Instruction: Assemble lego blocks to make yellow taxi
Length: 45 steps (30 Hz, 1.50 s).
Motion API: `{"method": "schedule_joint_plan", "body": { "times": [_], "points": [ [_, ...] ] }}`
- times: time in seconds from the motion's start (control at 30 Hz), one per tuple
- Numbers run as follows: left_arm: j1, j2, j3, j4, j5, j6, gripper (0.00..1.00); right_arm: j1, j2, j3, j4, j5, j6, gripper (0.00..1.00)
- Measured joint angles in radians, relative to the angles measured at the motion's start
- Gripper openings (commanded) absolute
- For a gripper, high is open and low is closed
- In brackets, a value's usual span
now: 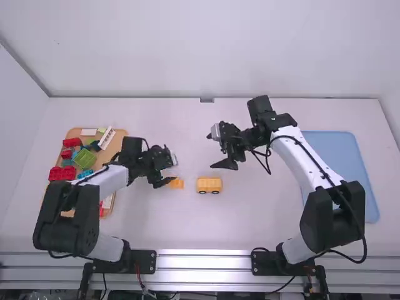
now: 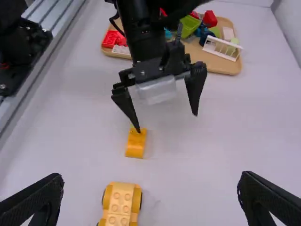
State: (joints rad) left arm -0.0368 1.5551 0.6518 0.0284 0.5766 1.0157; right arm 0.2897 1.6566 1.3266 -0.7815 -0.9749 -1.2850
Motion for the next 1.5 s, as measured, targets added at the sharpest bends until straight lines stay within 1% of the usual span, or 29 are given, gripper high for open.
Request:
{"method": "schedule_joint_plan", "body": {
  "times": [0.1,0.17,0.23,0.33,0.4,0.47,0.53,0.57,0.63,0.67,0.73,0.83,0.9,0.97,1.0,1.07,1.13,1.23,1.27,1.3,1.37,1.4,1.47,1.5],
  "points": [
    [0.013,0.001,-0.038,0.027,0.008,-0.091,0.99,0.000,0.000,0.000,0.041,0.029,0.023,0.99],
    [0.013,0.001,-0.050,0.030,0.017,-0.101,0.99,0.000,0.000,0.000,0.063,0.049,0.037,0.99],
    [0.013,0.001,-0.068,0.005,0.058,-0.062,0.99,0.000,0.000,0.000,0.091,0.083,0.061,0.99],
    [0.027,0.014,-0.076,-0.038,0.150,0.055,0.99,0.000,0.000,0.000,0.108,0.118,0.096,0.99],
    [0.070,0.064,-0.076,-0.039,0.225,0.133,0.99,0.000,0.000,0.000,0.098,0.129,0.120,0.99],
    [0.102,0.099,-0.073,-0.044,0.263,0.161,0.99,0.000,0.000,0.000,0.097,0.135,0.140,0.99],
    [0.151,0.175,-0.045,-0.090,0.328,0.217,0.99,0.005,0.000,0.000,0.087,0.145,0.160,0.99],
    [0.156,0.185,-0.040,-0.095,0.337,0.224,0.99,0.005,0.000,0.000,0.085,0.145,0.163,0.99],
    [0.180,0.263,0.011,-0.188,0.394,0.328,0.99,0.007,0.000,0.000,0.044,0.146,0.154,0.99],
    [0.182,0.295,0.035,-0.231,0.413,0.383,0.99,0.007,0.000,0.000,0.027,0.145,0.141,0.99],
    [0.177,0.333,0.061,-0.268,0.431,0.451,0.99,0.007,0.000,-0.007,0.023,0.139,0.119,0.99],
    [0.171,0.385,0.101,-0.287,0.457,0.530,1.00,0.010,-0.001,-0.053,0.074,0.117,0.077,0.99],
    [0.170,0.412,0.130,-0.293,0.475,0.569,0.98,0.011,-0.003,-0.128,0.168,0.090,0.058,0.99],
    [0.170,0.425,0.145,-0.299,0.485,0.610,0.95,0.011,-0.003,-0.214,0.290,0.064,0.057,0.99],
    [0.170,0.426,0.145,-0.300,0.487,0.621,0.94,0.011,-0.003,-0.233,0.316,0.058,0.061,0.99],
    [0.170,0.426,0.138,-0.280,0.494,0.658,0.85,0.008,-0.003,-0.296,0.438,0.028,0.101,0.99],
    [0.169,0.426,0.129,-0.246,0.495,0.671,0.84,0.005,-0.003,-0.323,0.502,0.012,0.133,0.99],
    [0.169,0.426,0.095,-0.150,0.497,0.648,0.77,-0.010,-0.003,-0.350,0.603,-0.012,0.243,0.99],
    [0.169,0.426,0.092,-0.142,0.498,0.644,0.75,-0.010,-0.003,-0.351,0.606,-0.012,0.248,0.99],
    [0.169,0.426,0.077,-0.107,0.498,0.622,0.67,-0.014,-0.003,-0.352,0.620,-0.017,0.291,0.99],
    [0.169,0.426,0.061,-0.077,0.501,0.595,0.62,-0.016,-0.003,-0.352,0.625,-0.021,0.330,0.99],
    [0.169,0.426,0.059,-0.071,0.501,0.594,0.62,-0.017,-0.003,-0.352,0.625,-0.022,0.338,0.99],
    [0.169,0.426,0.048,-0.061,0.501,0.572,0.54,-0.023,-0.003,-0.352,0.625,-0.026,0.364,0.99],
    [0.169,0.426,0.045,-0.061,0.501,0.568,0.48,-0.023,-0.003,-0.352,0.625,-0.027,0.371,0.99]
  ]
}}
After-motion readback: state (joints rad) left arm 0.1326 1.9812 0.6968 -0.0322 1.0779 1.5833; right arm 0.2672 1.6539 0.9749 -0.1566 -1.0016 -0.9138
